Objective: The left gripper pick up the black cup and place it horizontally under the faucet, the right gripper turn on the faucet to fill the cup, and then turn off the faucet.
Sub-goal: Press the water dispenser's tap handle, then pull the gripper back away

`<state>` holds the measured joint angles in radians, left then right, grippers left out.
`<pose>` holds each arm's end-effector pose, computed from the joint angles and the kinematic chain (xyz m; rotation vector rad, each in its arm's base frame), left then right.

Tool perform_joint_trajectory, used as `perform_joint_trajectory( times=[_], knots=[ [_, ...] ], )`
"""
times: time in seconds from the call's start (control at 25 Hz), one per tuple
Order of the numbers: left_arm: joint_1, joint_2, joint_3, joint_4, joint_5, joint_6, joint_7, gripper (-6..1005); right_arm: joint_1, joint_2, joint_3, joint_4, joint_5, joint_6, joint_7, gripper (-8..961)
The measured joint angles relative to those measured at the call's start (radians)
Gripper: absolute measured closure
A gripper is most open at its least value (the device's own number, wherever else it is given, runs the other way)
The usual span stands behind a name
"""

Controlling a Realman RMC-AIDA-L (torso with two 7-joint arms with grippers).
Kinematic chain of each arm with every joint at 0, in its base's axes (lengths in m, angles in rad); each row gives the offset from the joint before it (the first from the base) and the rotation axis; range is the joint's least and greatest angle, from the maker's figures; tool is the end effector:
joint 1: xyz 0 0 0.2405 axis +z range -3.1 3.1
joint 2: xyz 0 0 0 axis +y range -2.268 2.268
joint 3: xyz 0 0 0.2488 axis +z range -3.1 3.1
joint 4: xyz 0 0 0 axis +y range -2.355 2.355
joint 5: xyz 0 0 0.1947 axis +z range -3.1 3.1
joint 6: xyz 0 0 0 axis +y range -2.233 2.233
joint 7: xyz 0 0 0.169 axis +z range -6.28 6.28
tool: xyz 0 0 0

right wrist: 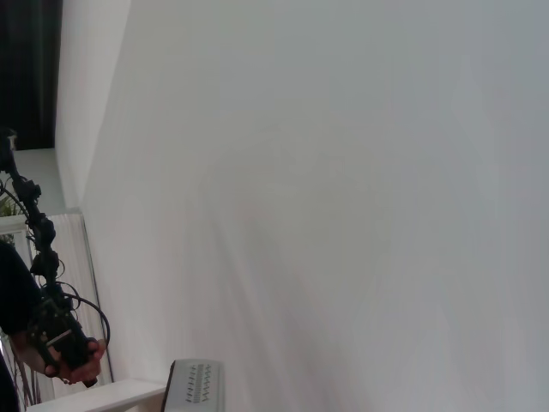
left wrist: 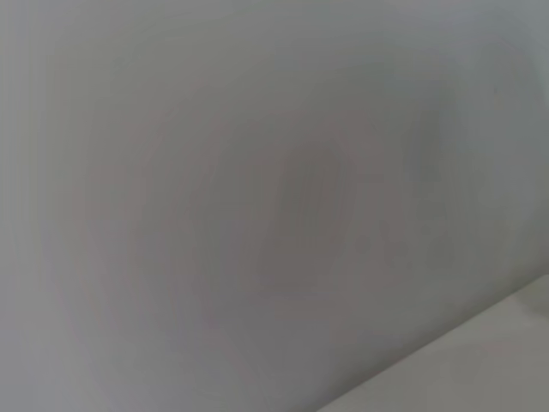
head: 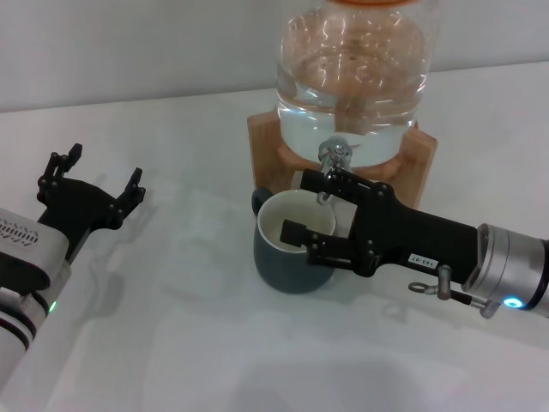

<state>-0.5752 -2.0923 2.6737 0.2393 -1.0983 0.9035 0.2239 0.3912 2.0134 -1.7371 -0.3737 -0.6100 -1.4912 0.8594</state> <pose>-0.2669 0.3684 -0.0753 -1.9459 -0.2695 -0.3774 0.2057 0.2858 -0.0441 -2.4385 0.4257 1.2744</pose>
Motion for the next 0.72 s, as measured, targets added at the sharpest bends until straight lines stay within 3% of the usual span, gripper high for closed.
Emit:
perform_joint_trajectory(
  times=[0.72],
  knots=[
    [-0.002, 0.002, 0.000, 0.000, 0.000, 0.000, 0.000, 118, 0.011, -0.007, 0.018, -0.002, -0.006, 0.002, -0.002, 85]
  ],
)
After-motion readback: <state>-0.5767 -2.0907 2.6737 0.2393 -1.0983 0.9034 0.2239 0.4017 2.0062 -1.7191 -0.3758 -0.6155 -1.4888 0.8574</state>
